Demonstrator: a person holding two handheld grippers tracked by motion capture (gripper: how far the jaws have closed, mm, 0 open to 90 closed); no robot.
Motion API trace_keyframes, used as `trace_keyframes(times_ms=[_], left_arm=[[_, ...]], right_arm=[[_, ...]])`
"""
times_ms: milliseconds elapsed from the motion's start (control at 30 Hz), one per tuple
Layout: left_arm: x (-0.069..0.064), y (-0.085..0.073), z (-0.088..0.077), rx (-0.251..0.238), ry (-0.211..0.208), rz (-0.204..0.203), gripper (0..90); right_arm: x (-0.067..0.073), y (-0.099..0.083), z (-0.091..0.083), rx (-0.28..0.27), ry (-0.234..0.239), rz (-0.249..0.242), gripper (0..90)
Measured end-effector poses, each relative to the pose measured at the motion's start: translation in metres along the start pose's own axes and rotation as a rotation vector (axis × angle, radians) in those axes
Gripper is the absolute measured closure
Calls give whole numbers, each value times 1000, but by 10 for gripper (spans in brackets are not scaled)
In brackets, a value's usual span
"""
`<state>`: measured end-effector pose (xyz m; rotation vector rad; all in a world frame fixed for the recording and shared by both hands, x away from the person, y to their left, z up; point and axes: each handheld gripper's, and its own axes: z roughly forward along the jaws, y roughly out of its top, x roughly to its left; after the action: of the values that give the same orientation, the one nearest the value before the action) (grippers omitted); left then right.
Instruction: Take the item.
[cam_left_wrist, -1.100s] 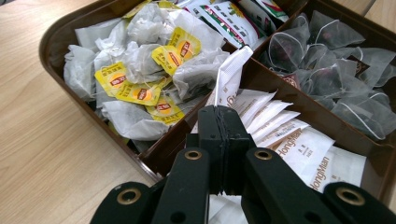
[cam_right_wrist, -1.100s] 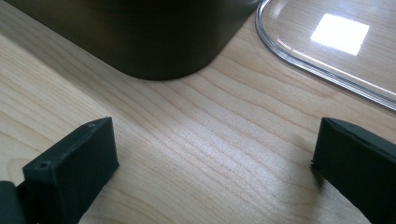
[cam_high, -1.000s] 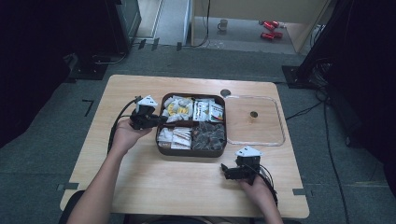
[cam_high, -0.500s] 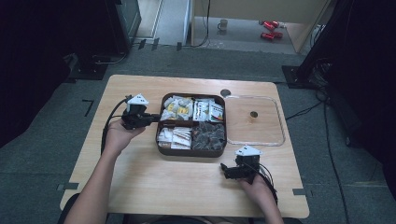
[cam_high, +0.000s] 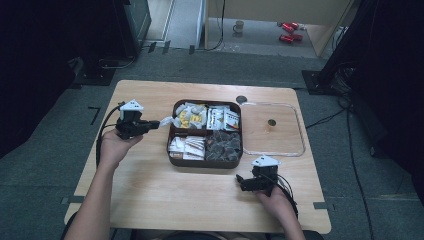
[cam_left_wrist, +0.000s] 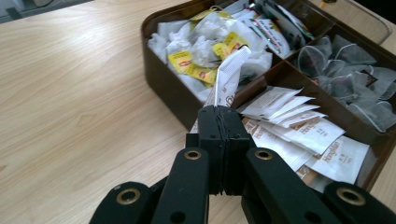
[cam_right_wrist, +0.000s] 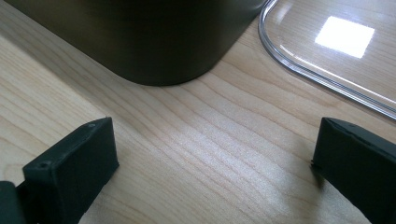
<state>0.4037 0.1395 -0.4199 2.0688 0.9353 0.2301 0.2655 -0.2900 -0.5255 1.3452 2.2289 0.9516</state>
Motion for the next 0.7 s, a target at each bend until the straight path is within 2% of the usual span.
trace_keyframes(times_ms=[133,300,567,700], left_arm=[[7,-7,-3,15,25,-15,900],[18,-17,-4,29,40,-56,900],[29,-30,3,64,66,-86,900],[33,-37,11,104,82,-90,900]], right_arm=[[0,0,0,-1,1,-2,0],[-1,1,1,-1,4,-5,0],[-3,2,2,-2,8,-13,0],[-3,2,2,-2,9,-9,0]])
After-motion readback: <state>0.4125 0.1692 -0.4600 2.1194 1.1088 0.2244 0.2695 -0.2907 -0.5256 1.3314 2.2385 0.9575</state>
